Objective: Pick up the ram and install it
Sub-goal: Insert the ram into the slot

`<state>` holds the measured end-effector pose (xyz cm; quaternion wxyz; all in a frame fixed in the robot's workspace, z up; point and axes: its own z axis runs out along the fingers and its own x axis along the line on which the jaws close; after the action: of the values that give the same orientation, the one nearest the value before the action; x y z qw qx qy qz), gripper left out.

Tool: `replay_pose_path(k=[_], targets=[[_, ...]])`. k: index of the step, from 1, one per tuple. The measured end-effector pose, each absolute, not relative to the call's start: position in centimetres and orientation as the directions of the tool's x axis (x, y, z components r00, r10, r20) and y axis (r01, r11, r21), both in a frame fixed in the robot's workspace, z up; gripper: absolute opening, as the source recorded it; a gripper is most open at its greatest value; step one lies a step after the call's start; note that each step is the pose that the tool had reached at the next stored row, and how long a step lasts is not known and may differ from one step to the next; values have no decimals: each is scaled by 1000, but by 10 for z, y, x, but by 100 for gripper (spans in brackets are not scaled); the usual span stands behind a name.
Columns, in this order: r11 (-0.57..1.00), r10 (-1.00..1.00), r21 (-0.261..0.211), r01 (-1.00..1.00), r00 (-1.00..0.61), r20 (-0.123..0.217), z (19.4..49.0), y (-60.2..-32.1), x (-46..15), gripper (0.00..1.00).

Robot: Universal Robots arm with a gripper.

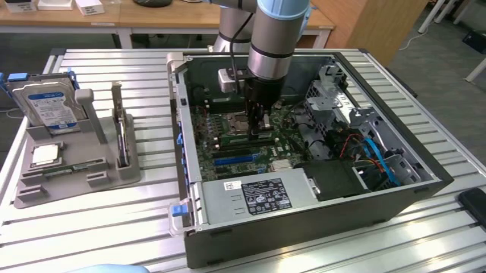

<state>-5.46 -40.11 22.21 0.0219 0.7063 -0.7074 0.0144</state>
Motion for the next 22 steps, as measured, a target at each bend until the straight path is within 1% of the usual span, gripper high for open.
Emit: replay_pose_path(k=[10,22], targets=[[6,-998,11,-1000,-5,59,222,-401,-55,13],[7,-998,12,-1000,-6,60,222,-401,-55,13]])
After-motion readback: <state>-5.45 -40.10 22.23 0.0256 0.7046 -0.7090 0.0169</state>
